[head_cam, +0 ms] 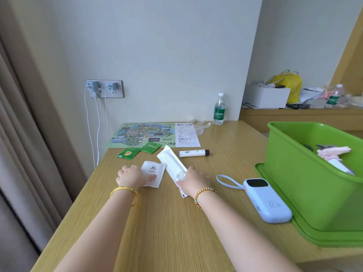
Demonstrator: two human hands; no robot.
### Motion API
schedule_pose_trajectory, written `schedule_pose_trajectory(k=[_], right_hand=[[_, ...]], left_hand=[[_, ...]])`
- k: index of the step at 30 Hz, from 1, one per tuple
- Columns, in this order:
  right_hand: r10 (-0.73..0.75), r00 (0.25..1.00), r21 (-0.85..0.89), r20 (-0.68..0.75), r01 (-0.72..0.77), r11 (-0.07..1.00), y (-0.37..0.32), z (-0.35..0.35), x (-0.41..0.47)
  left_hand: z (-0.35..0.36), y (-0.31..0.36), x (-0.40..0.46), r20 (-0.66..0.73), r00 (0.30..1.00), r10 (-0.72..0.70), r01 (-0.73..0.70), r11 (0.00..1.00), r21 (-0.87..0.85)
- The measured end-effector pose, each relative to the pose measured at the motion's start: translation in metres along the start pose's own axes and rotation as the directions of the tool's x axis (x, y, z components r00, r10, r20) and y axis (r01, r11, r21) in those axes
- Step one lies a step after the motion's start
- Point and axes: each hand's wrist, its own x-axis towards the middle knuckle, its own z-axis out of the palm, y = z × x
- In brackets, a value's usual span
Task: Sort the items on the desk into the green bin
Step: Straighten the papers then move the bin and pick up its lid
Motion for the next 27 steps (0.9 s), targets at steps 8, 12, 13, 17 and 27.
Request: schedule_pose_trajectory(k=[8, 12, 13, 17, 27], right_hand=[[0.012, 0.997, 0.267, -0.077, 0.009, 0.964, 0.007, -0.022, -0.022], [0.01, 0.944, 0.38, -0.329, 0.123, 0.917, 0.022, -0.084, -0.032], [0.02, 0.926, 0.379, -0.376, 0.134, 0.916, 0.029, -0.104, -0.035], [0.051, 0.87, 0.247, -0.49, 0.082, 0.966, 0.074, -0.174, -0.049], [0.271, 0.942, -0.124, -0.201, -0.299, 0.946, 0.204, -0.252, -0.101]], left_hand=[[-0.009, 0.022, -0.026, -0.164, 0.979, 0.124, -0.188, 0.861, -0.473], [-0.033, 0.063, -0.053, -0.273, 0.937, 0.216, -0.338, 0.756, -0.561], [-0.039, 0.079, -0.061, -0.276, 0.928, 0.25, -0.368, 0.721, -0.587], [-0.049, 0.143, -0.103, -0.221, 0.904, 0.367, -0.407, 0.573, -0.711], [-0.031, 0.263, -0.209, -0.105, 0.79, 0.605, -0.35, 0.303, -0.886]])
